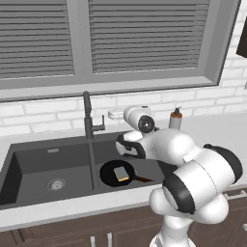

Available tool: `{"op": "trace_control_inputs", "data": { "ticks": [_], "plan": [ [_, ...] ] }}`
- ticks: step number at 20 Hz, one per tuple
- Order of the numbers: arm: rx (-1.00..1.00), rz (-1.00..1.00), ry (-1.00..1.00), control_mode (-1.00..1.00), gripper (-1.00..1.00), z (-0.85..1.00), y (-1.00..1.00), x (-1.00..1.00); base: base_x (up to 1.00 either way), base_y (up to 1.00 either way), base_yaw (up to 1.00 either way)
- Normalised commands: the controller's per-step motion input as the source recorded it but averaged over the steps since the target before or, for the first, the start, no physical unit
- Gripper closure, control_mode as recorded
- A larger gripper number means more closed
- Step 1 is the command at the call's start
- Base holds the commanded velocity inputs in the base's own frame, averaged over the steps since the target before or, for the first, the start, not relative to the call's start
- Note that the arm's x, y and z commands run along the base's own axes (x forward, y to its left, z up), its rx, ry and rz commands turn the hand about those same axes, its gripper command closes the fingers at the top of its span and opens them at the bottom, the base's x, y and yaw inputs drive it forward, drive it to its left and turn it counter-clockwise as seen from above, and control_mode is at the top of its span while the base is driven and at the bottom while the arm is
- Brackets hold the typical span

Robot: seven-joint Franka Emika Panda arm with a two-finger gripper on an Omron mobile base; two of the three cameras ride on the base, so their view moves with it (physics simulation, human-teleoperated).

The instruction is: Pick the pan and sponge and place them into the sink. Then turn on the water.

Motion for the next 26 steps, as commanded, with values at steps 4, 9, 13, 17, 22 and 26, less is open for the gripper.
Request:
{"op": "trace_control_inputs", "data": {
  "ticks": [4,9,13,17,22,26],
  "plan": [
    [0.0,0.0,-0.01,-1.0,-1.0,-0.16,0.0,0.0,0.0,0.0,0.0],
    [0.0,0.0,-0.01,-1.0,-1.0,-0.03,0.0,0.1,0.0,0.0,0.0],
    [0.0,0.0,0.0,-1.0,-1.0,0.0,0.0,0.05,0.0,0.0,0.0],
    [0.0,0.0,0.0,-1.0,-1.0,-0.18,0.01,0.0,0.0,0.0,0.0],
    [0.0,0.0,-0.01,-1.0,-1.0,-0.37,0.1,0.0,0.0,0.0,0.0],
    [0.0,0.0,0.0,-1.0,-1.0,-0.32,0.16,0.0,0.0,0.0,0.0]
  ]
}}
